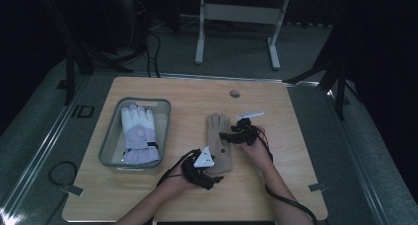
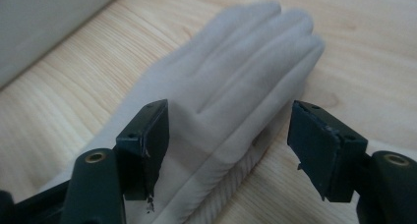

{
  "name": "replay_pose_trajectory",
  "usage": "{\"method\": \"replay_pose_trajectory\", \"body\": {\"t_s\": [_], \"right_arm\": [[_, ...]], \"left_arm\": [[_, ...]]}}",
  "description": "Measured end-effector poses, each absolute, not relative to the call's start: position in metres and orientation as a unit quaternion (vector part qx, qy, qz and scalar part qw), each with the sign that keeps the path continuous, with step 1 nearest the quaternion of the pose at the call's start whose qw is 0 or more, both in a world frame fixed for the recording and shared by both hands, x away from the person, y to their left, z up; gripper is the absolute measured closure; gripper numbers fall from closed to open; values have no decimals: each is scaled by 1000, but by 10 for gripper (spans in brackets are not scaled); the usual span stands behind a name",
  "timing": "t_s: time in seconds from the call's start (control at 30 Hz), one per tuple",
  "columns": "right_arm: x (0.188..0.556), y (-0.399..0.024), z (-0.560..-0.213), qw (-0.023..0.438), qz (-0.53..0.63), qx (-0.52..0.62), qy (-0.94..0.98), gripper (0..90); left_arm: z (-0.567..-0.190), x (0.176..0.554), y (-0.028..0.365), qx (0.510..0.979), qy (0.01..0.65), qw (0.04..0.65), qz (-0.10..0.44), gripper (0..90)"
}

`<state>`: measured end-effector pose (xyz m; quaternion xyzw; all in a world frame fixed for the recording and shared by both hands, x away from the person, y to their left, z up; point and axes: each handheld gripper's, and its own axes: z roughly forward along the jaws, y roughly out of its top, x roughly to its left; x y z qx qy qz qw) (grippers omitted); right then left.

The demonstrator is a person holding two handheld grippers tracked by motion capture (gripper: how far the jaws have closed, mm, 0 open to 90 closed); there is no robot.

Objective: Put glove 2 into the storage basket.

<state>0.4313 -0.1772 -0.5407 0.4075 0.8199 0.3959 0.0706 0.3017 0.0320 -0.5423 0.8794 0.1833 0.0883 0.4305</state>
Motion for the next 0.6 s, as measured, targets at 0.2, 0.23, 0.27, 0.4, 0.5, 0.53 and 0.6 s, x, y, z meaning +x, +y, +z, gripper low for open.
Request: {"method": "replay_pose_trajectory", "body": {"t_s": [0.2,0.23,0.27,0.4,0.5,0.53,0.6], "right_arm": [[435,-171,-550,51,370,401,837,427],[434,-170,-549,51,366,400,839,469],[433,-169,-548,49,362,395,843,525],[428,-167,-547,56,360,379,850,639],[418,-162,-546,106,358,340,863,729],[414,-160,-546,129,357,322,867,739],[411,-158,-547,141,358,316,867,749]], "left_arm": [[-549,304,28,897,175,396,93,302],[-550,304,28,898,176,393,91,302],[-551,305,28,901,173,386,94,304],[-554,305,27,901,177,385,93,314],[-554,306,27,902,179,383,91,348],[-554,307,27,904,176,378,92,366],[-553,308,27,906,173,373,94,389]]}}
